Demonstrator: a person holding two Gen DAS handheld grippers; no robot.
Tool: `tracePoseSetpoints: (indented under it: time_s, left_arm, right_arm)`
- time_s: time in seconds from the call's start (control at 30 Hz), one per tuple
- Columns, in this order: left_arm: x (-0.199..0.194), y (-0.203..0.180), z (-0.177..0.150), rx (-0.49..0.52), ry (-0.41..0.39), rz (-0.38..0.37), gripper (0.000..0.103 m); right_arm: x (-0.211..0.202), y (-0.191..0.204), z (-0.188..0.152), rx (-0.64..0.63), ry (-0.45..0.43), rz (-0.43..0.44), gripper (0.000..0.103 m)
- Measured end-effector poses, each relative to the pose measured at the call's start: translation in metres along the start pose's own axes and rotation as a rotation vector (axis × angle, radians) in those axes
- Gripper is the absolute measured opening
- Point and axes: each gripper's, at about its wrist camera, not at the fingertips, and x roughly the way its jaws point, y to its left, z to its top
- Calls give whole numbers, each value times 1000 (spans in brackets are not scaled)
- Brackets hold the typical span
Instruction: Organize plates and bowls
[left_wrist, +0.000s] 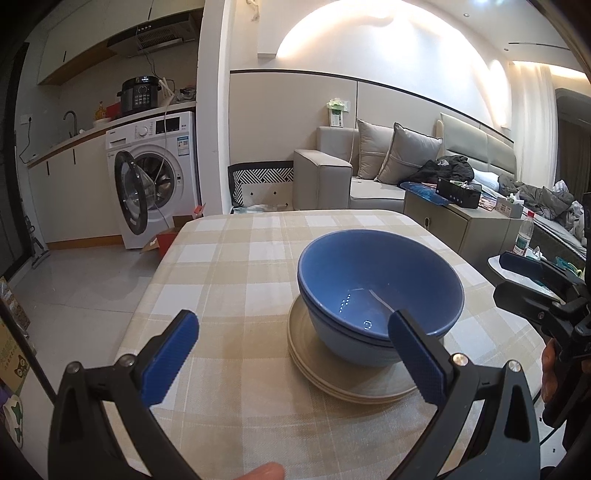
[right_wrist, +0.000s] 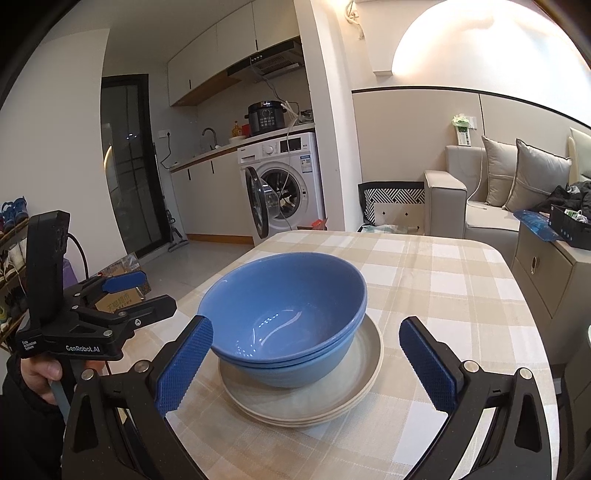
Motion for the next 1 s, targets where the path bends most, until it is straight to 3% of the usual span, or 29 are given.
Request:
tracePoseSetpoints:
  time_s: [0.33, 1.0]
  left_arm:
    - [-11, -7, -17, 9, -21, -1, 103]
    - [-23, -3, -49, -6, -29, 19, 103]
  right_arm:
    - [-16, 9, -16, -24, -49, -8, 103]
    - [-34, 13, -53, -40, -60, -11, 103]
